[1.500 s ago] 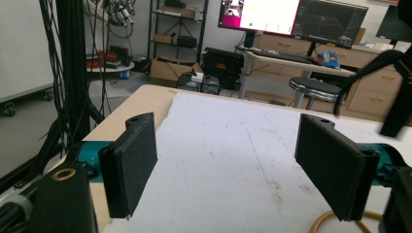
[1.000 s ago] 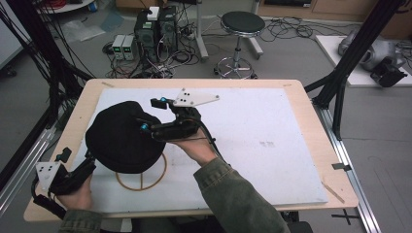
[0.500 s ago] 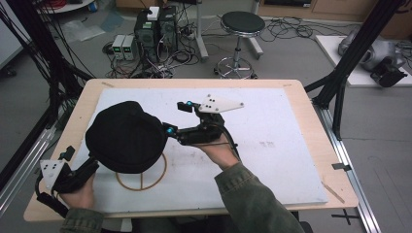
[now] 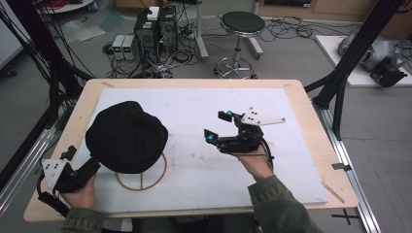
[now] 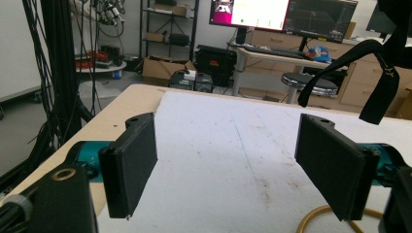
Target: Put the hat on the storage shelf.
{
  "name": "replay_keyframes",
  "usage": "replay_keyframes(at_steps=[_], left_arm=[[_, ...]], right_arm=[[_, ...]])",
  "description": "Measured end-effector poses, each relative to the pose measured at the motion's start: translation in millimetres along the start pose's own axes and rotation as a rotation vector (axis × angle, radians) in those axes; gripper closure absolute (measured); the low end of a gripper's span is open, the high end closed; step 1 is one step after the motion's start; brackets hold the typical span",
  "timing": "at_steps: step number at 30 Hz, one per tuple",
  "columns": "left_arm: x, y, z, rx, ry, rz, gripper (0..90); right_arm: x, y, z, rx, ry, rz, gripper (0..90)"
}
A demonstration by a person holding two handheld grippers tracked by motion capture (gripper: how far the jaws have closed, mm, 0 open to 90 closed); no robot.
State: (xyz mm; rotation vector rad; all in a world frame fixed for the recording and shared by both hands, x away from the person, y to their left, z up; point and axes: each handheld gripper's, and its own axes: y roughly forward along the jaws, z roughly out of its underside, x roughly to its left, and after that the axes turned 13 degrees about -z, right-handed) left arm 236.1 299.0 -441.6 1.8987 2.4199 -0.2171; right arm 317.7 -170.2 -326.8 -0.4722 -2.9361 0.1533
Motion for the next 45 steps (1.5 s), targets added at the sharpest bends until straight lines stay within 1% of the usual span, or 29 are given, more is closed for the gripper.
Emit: replay_keyframes(at_steps=[1, 4, 6, 10, 12, 13, 14, 15, 16, 17, 18, 19, 20, 21, 22, 23, 25, 26, 27, 28, 29, 31, 33, 34, 36, 38, 39, 42, 45], left_arm=[[0.0, 0.0, 0.0, 0.000, 0.001, 0.000, 23.4], [-0.6, 0.2, 0.0, 0.000, -0.001, -0.002, 23.4], [-1.4, 0.3, 0.1, -0.002, -0.002, -0.002, 23.4], [-1.8, 0.0, -0.1, 0.000, 0.001, 0.000, 23.4], [-1.5, 0.2, 0.0, 0.001, -0.002, -0.001, 23.4], [-1.5, 0.2, 0.0, 0.001, -0.002, -0.001, 23.5], [-1.5, 0.1, -0.1, 0.001, -0.004, -0.002, 23.4], [-1.5, 0.0, -0.1, 0.001, -0.004, -0.002, 23.4], [-1.5, 0.0, -0.1, 0.001, -0.004, -0.001, 23.4], [-1.5, 0.0, -0.1, 0.002, -0.004, -0.001, 23.5], [-1.6, -0.1, -0.1, 0.001, -0.003, -0.001, 23.5], [-1.8, -0.1, -0.1, -0.001, -0.004, -0.001, 23.5], [-1.8, -0.2, -0.2, -0.003, -0.003, -0.002, 23.4], [-1.9, -0.1, -0.2, -0.003, -0.004, -0.003, 23.4], [-1.7, 0.0, -0.2, -0.001, -0.003, -0.002, 23.4], [-1.6, 0.2, -0.1, -0.001, -0.003, -0.002, 23.4], [-1.5, 0.6, 0.0, 0.000, -0.003, -0.004, 23.4], [-1.6, 0.7, 0.0, 0.000, -0.004, -0.003, 23.4], [-2.0, 0.8, 0.0, -0.002, -0.005, -0.001, 23.4], [-2.0, 0.8, 0.0, -0.002, -0.005, -0.001, 23.4], [-2.0, 0.7, 0.0, 0.000, -0.002, 0.000, 23.4], [-2.4, 0.5, 0.0, 0.000, -0.004, 0.001, 23.4], [-2.8, 0.5, -0.1, -0.001, -0.003, 0.002, 23.5], [-2.9, 0.7, 0.0, 0.000, -0.003, 0.003, 23.4], [-3.2, 0.8, 0.0, -0.001, -0.005, 0.003, 23.4], [-2.8, 0.7, -0.1, -0.001, -0.006, 0.005, 23.4], [-2.7, 0.9, -0.1, -0.001, -0.006, 0.005, 23.4], [-2.7, 1.2, 0.0, 0.002, -0.005, 0.008, 23.4], [-2.9, 1.0, -0.1, 0.000, -0.005, 0.011, 23.4]], right_arm=[[-1.0, -11.1, 4.4, -0.015, -0.015, 0.022, 18.4], [-2.9, -20.6, 9.8, -0.026, -0.012, 0.040, 18.5], [-8.7, -32.0, 20.6, -0.027, 0.014, 0.072, 18.5], [-13.9, -41.1, 31.1, -0.020, 0.029, 0.103, 18.4], [-16.0, -51.4, 41.9, -0.017, 0.036, 0.148, 18.0], [-16.0, -51.4, 41.9, -0.017, 0.036, 0.148, 18.0], [-16.9, -61.9, 52.7, -0.022, 0.052, 0.179, 17.8], [-17.1, -65.6, 56.3, -0.022, 0.060, 0.193, 17.6], [-17.1, -65.6, 56.3, -0.022, 0.060, 0.193, 17.6], [-17.7, -70.8, 60.8, -0.026, 0.068, 0.215, 17.6], [-19.0, -81.5, 69.0, -0.032, 0.077, 0.270, 16.9], [-19.0, -81.5, 69.0, -0.032, 0.077, 0.270, 16.9], [-19.2, -86.8, 72.5, -0.037, 0.076, 0.317, 16.4], [-18.8, -91.9, 75.9, -0.041, 0.074, 0.388, 16.4], [-17.9, -102.9, 82.0, -0.054, 0.061, 0.552, 16.4], [-17.9, -102.9, 82.0, -0.054, 0.061, 0.552, 16.4], [-18.4, -115.0, 88.7, -0.083, 0.068, 0.707, 16.5], [-20.6, -124.1, 95.3, -0.113, 0.089, 0.804, 16.4], [-21.8, -127.0, 97.7, -0.123, 0.091, 0.836, 16.4], [-21.8, -127.0, 97.7, -0.123, 0.091, 0.836, 16.4], [-23.6, -132.7, 104.5, -0.144, 0.091, 0.887, 16.5], [-24.9, -135.4, 110.7, -0.157, 0.077, 0.922, 16.8], [-26.8, -135.9, 113.9, -0.153, 0.084, 0.938, 16.9], [-27.8, -135.5, 114.2, -0.152, 0.092, 0.938, 16.9], [-29.0, -134.8, 114.9, -0.150, 0.083, 0.942, 17.2], [-29.1, -134.5, 115.2, -0.145, 0.083, 0.945, 17.2], [-29.9, -134.6, 115.7, -0.146, 0.088, 0.936, 17.2], [-30.8, -135.0, 116.4, -0.141, 0.090, 0.934, 17.3], [-30.5, -135.1, 116.4, -0.142, 0.089, 0.939, 17.3]])
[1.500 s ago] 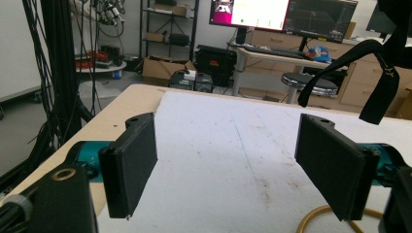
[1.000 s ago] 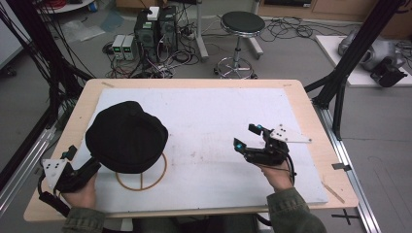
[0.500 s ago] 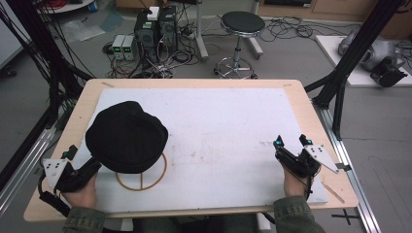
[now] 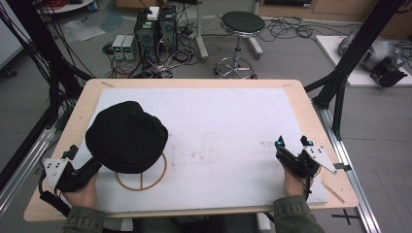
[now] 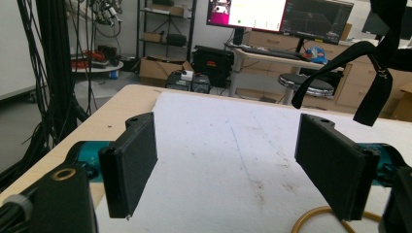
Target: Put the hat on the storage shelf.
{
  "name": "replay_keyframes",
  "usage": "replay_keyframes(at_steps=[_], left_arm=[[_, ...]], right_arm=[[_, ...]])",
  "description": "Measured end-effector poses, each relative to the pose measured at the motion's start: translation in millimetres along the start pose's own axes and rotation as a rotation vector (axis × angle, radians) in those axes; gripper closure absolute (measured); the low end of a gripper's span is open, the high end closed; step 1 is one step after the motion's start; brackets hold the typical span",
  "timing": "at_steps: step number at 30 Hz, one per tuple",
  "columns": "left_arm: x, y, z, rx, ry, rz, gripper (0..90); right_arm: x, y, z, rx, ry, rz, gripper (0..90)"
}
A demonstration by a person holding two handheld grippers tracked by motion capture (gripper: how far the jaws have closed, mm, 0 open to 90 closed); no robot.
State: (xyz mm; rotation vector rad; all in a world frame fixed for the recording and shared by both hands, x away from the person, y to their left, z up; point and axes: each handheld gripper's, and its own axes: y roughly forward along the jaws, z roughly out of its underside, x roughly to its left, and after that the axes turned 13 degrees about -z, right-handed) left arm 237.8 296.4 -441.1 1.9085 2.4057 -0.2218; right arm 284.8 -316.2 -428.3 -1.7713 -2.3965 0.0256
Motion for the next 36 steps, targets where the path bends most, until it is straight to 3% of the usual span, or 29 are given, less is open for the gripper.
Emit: replay_keyframes(at_steps=[9, 36], left_arm=[[0.5, -0.3, -0.1, 0.001, -0.001, -0.003, 23.4], [1.1, 0.9, 0.1, 0.008, 0.002, 0.000, 23.5]], right_arm=[[0.9, -0.5, 0.1, -0.006, -0.019, 0.001, 17.4], [1.0, -1.4, 1.2, 0.000, -0.015, -0.009, 18.3]])
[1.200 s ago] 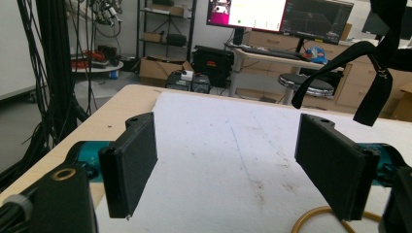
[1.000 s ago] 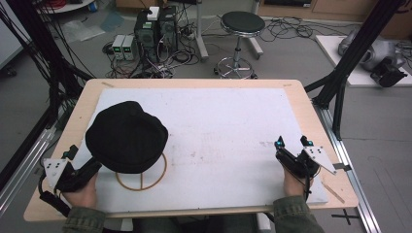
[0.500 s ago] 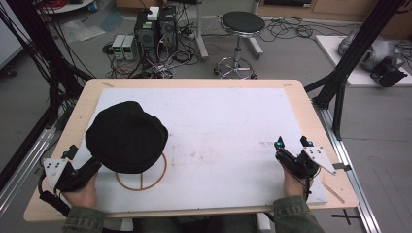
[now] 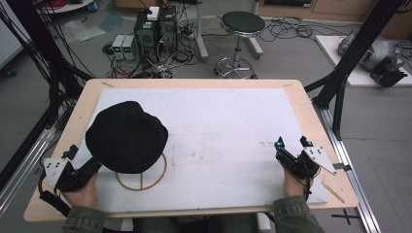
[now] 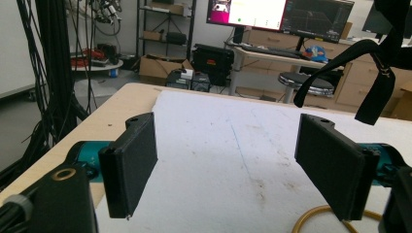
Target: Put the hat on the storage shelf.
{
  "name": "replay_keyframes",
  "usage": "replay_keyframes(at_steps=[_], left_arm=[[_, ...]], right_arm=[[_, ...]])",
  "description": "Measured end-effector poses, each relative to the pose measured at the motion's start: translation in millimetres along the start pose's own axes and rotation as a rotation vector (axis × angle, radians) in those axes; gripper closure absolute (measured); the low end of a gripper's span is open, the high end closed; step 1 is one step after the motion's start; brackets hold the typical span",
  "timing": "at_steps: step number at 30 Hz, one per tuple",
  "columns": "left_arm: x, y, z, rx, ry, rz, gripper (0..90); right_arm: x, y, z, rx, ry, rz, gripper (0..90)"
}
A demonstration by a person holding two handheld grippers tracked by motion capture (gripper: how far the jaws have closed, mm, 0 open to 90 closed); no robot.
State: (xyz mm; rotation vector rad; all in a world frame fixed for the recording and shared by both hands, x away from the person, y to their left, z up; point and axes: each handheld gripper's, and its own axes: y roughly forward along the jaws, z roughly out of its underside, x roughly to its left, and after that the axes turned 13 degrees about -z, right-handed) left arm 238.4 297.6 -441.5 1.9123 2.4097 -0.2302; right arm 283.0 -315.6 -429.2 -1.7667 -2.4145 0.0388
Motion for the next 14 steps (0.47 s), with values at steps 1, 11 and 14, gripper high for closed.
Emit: replay_keyframes(at_steps=[1, 11, 14], left_arm=[[0.1, 0.1, 0.0, -0.001, -0.001, 0.000, 23.5], [0.1, 0.2, -0.1, -0.002, -0.004, 0.000, 23.5], [0.5, 0.4, -0.1, -0.002, -0.002, -0.002, 23.5]], right_arm=[[0.0, 0.0, 0.0, 0.000, 0.000, 0.000, 18.3], [-0.5, 0.4, 0.3, 0.004, 0.001, -0.003, 18.3], [-0.3, 1.3, 0.5, 0.003, 0.003, -0.002, 18.3]])
